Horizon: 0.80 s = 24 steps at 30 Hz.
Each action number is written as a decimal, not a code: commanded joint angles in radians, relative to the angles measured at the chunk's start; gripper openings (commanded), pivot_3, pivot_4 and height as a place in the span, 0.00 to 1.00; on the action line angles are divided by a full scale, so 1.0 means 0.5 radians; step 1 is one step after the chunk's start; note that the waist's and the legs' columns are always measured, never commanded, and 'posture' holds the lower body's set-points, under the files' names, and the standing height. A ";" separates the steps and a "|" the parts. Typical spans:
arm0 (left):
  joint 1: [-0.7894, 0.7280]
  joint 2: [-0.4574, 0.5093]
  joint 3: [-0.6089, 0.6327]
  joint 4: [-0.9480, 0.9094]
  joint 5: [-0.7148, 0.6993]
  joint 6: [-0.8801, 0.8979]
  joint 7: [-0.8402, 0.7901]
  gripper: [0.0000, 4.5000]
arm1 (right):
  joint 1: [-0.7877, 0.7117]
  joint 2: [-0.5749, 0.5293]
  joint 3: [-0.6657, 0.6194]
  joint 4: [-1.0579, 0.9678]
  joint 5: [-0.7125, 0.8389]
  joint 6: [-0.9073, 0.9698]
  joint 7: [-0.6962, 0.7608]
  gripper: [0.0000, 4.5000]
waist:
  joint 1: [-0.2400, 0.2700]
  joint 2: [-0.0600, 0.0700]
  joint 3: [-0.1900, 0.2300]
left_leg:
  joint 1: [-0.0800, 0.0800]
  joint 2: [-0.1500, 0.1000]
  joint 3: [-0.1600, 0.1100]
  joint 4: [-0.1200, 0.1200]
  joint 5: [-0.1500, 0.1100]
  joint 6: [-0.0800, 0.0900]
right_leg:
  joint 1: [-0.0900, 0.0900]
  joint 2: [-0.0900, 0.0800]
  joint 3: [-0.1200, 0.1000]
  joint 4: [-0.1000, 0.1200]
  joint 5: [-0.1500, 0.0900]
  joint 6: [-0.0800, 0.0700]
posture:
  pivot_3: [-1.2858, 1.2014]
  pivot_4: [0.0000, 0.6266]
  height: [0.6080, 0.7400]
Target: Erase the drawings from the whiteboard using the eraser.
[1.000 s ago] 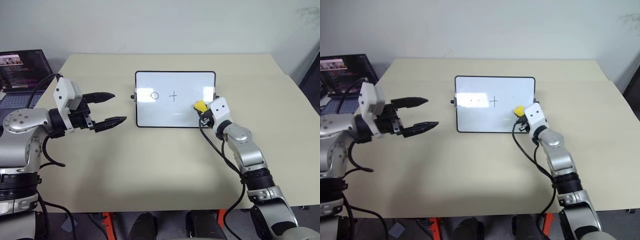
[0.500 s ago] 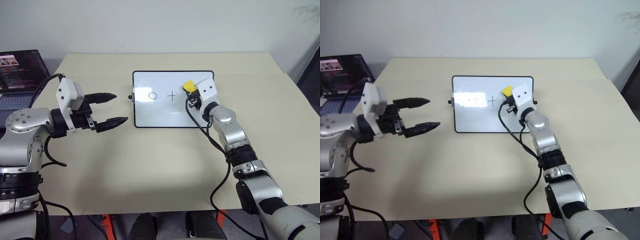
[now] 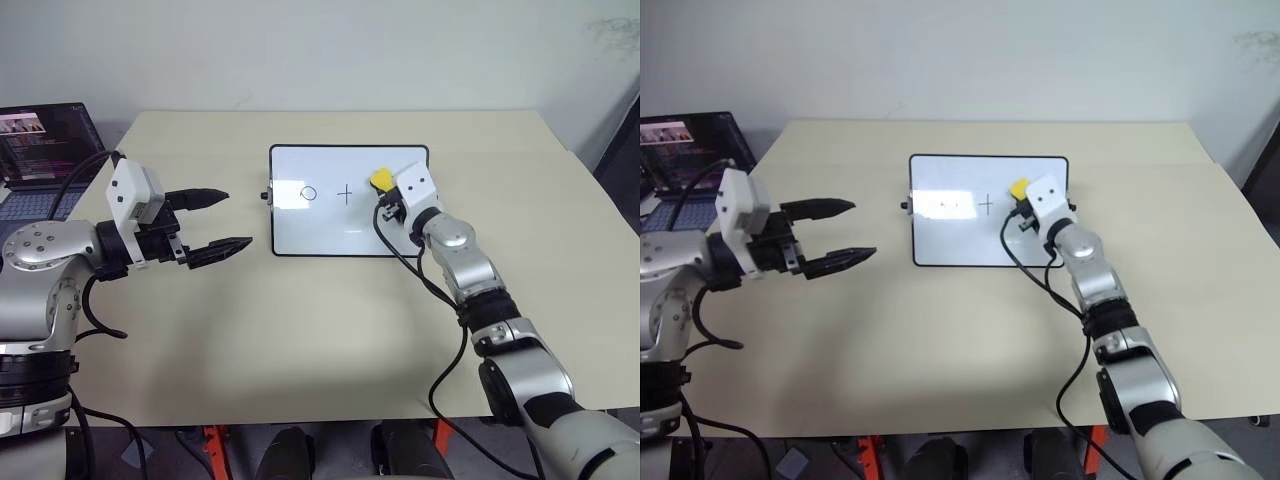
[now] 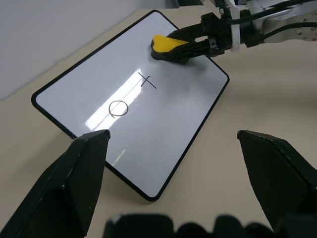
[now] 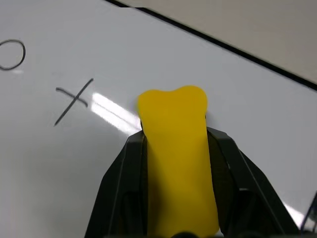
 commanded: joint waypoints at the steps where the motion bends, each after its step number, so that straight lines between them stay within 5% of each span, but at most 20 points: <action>1: -0.049 0.027 0.048 -0.057 -0.027 -0.012 0.006 1.00 | 0.152 -0.052 0.001 -0.145 -0.013 0.193 0.026 0.28 | 0.000 0.000 0.000 | 0.000 0.000 0.000 0.000 0.000 0.000 | 0.000 0.000 0.000 0.000 0.000 0.000 | 0.52 0.24 1.00; 9: -0.091 0.016 0.017 -0.026 -0.015 -0.023 -0.003 1.00 | 0.399 -0.148 -0.018 -0.441 -0.013 0.348 0.068 0.28 | 0.010 0.000 0.000 | 0.004 0.000 -0.002 0.000 0.000 0.000 | 0.006 0.000 -0.002 -0.001 0.000 0.000 | 0.52 0.24 1.00; 24: -0.079 0.016 0.028 0.003 -0.004 -0.042 -0.035 1.00 | 0.434 0.087 -0.151 -1.209 0.411 0.673 0.083 0.28 | 0.010 0.001 0.004 | -0.005 0.001 -0.001 -0.014 0.000 0.000 | -0.005 0.001 -0.001 -0.015 0.000 0.000 | 0.52 0.24 1.00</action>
